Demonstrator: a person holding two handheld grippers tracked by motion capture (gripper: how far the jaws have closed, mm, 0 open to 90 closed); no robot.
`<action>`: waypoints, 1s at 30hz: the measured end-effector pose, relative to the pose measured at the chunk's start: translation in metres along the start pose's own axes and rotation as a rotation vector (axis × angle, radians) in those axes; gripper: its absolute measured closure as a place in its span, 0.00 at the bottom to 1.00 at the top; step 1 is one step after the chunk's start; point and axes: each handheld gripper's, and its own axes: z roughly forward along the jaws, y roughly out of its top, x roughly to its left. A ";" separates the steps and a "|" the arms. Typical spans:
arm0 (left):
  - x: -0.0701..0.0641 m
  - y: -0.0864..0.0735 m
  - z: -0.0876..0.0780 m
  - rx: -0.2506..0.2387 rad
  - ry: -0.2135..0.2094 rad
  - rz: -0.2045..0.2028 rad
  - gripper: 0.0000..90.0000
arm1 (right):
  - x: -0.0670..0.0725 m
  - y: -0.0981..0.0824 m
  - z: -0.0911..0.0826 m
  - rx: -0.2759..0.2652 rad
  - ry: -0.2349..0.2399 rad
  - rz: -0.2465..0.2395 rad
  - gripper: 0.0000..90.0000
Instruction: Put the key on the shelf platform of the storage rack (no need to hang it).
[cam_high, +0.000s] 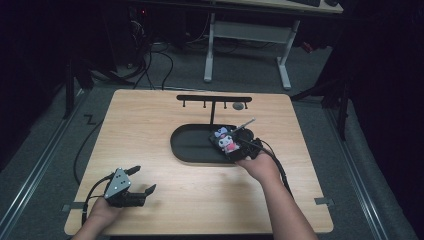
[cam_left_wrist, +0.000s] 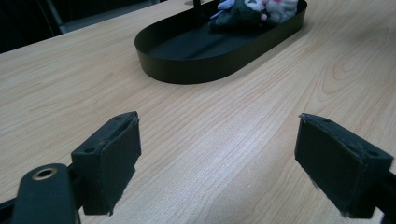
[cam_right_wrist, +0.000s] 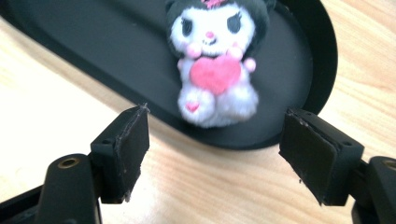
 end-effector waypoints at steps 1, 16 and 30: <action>0.000 0.000 0.000 0.001 0.003 0.002 0.17 | -0.002 -0.006 -0.002 -0.006 0.018 0.006 0.29; 0.001 0.000 0.001 -0.001 0.006 -0.006 0.17 | -0.009 -0.041 -0.006 -0.095 0.015 0.018 0.32; -0.001 0.000 0.000 -0.001 0.004 0.003 0.17 | -0.008 -0.086 0.008 -0.256 0.066 0.046 0.24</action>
